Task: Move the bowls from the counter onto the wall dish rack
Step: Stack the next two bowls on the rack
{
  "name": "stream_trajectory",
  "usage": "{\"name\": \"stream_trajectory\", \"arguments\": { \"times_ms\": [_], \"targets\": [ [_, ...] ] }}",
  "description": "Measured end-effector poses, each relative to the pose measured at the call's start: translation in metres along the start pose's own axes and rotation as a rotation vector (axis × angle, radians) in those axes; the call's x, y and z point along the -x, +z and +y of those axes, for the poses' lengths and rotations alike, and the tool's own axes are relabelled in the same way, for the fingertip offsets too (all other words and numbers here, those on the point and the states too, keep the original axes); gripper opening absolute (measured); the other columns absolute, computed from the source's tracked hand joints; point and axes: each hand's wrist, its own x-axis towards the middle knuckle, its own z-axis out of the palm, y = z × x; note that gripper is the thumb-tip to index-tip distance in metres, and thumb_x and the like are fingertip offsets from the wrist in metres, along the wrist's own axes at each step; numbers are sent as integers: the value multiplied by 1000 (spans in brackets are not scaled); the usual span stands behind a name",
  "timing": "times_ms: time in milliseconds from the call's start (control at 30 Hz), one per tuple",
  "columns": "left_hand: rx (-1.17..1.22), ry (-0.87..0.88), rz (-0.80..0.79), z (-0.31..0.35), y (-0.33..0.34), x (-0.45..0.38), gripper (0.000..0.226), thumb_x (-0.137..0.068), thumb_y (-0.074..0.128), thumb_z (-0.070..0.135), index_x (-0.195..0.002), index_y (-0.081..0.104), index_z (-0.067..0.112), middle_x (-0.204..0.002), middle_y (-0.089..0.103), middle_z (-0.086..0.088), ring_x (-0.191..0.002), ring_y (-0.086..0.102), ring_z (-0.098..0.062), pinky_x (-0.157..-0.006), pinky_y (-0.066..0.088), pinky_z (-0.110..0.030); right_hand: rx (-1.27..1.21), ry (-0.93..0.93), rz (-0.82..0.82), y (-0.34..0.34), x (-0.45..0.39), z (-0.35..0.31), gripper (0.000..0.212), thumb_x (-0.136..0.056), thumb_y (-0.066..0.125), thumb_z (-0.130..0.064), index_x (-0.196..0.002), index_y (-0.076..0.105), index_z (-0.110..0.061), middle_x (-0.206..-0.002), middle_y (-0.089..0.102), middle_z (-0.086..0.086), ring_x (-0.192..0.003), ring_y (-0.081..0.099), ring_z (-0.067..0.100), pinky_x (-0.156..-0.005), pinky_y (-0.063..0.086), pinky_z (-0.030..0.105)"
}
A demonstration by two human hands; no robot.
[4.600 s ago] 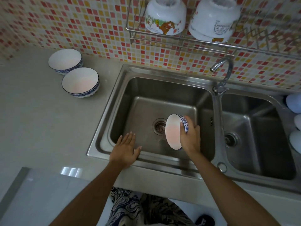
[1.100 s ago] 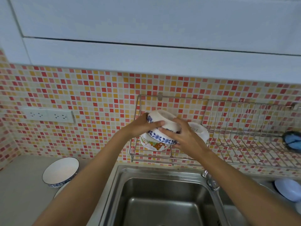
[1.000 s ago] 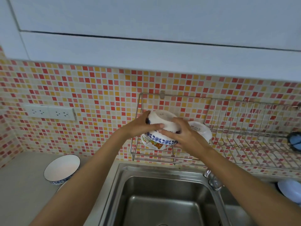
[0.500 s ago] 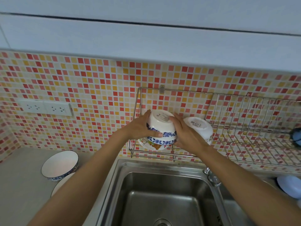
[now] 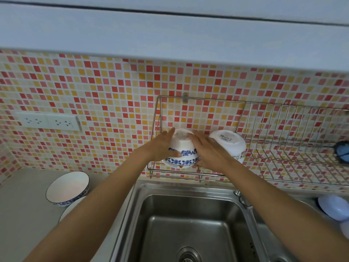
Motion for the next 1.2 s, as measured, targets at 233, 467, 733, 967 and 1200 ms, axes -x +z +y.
{"name": "stream_trajectory", "arguments": {
  "times_ms": [233, 467, 733, 967, 1200],
  "targets": [
    [-95, 40, 17, -2, 10, -2, 86, -86, 62, 43, -149, 11, 16, -148, 23, -12, -132, 34, -31, -108, 34, -40, -55, 15, -202, -17, -8, 0, 103, -78, 73, -32, -152, 1, -30, -163, 3, 3, -144, 20, 35, -116, 26, 50],
    [-122, 103, 99, -10, 26, -6, 102, -70, 68, 62, -146, 11, 27, -154, 11, -7, -139, 22, -33, -111, 32, -50, -51, 184, 125, -38, 39, 6, 84, -91, 57, -49, -154, 9, -19, -163, 5, 4, -150, 3, 19, -121, 3, 46],
    [-61, 130, 196, -11, 35, -13, 100, -67, 74, 57, -144, 16, 28, -156, 9, -3, -141, 18, -32, -110, 33, -52, -33, 429, 205, 0, 89, 8, 84, -89, 4, -74, -153, -10, -20, -162, -5, 2, -149, -7, 19, -120, -3, 46],
    [-138, 93, 320, 4, 41, 6, 81, -82, 69, 37, -147, 22, 22, -159, 10, -4, -143, 18, -28, -112, 32, -47, 86, 506, 186, 6, 91, -3, 87, -92, -1, -70, -154, 8, -9, -161, 13, 10, -149, 10, 23, -118, -4, 45],
    [-57, 133, 307, -3, 44, 6, 70, -88, 63, 30, -147, 27, 22, -156, 24, 1, -146, 12, -24, -115, 21, -45, 58, 522, 185, 7, 92, -5, 93, -89, -5, -73, -154, 10, -8, -160, 17, 11, -148, 16, 22, -120, 3, 45]
  ]
}}
